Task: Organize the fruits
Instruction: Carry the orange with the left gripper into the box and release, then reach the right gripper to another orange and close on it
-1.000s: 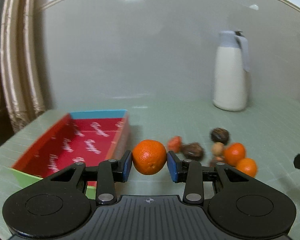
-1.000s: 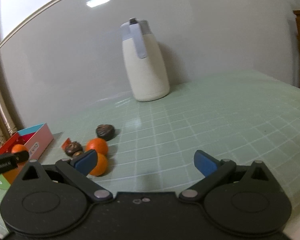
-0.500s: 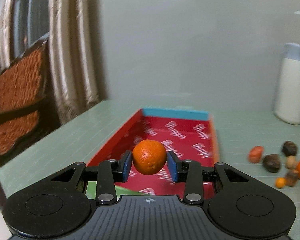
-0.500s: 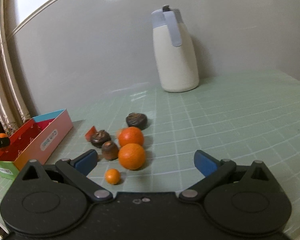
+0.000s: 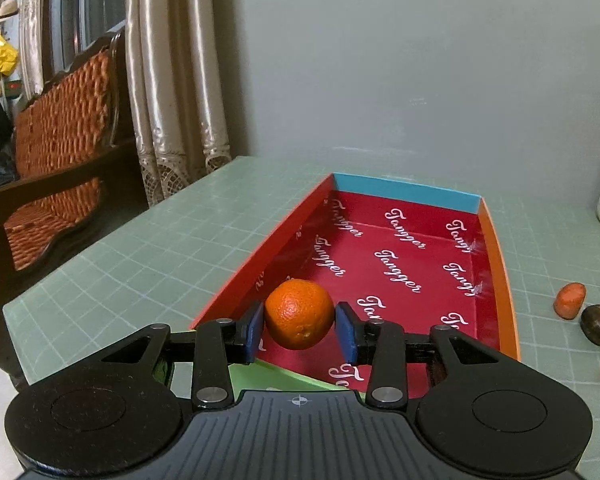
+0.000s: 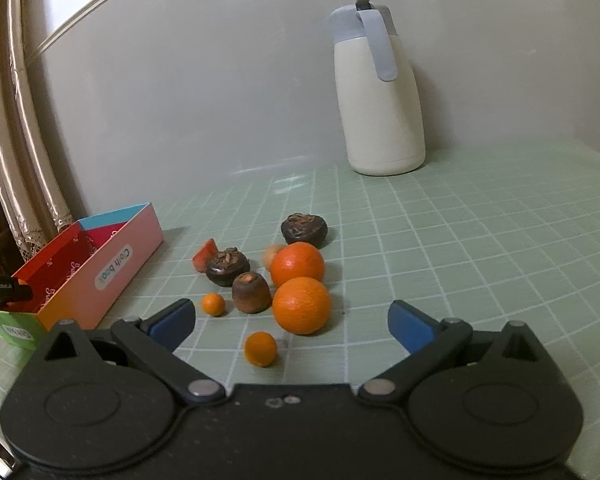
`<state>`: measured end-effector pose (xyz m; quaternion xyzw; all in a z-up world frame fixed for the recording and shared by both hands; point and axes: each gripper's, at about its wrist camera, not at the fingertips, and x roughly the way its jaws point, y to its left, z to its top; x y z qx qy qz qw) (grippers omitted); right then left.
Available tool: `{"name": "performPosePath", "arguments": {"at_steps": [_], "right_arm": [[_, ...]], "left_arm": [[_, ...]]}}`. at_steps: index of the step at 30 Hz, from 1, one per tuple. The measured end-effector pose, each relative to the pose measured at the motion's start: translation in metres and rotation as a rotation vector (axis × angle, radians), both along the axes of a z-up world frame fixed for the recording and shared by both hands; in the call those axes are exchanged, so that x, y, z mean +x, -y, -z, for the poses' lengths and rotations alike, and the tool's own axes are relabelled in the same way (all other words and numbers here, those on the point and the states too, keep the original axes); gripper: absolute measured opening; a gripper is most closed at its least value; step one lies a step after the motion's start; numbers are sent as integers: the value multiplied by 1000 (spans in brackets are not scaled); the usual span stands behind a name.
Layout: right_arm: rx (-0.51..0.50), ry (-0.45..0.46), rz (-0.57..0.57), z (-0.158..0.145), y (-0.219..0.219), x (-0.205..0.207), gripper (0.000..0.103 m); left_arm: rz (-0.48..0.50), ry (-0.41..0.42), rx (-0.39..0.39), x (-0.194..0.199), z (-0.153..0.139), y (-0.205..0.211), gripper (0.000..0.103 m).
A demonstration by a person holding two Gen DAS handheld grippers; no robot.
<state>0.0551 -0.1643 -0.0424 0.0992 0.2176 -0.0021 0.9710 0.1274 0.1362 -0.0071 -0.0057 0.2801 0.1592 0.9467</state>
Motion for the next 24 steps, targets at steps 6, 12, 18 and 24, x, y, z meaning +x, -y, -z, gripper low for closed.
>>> {"name": "performPosePath", "arguments": {"at_steps": [6,12,18,24], "right_arm": [[-6,10,-1,-1,3,-3,103],[6,20,13,-4,11,-7,103],[0,18,16,-5,15,-11,103],[2,9,15,-5,19,-11,103]], "left_arm": [[-52,73,41,-9,-7,7,102],[-13,121,7,-25,-17,8,102],[40,134,-16,-51,-22,17,103],[112,118,-22,-75,-16,34,103]]}}
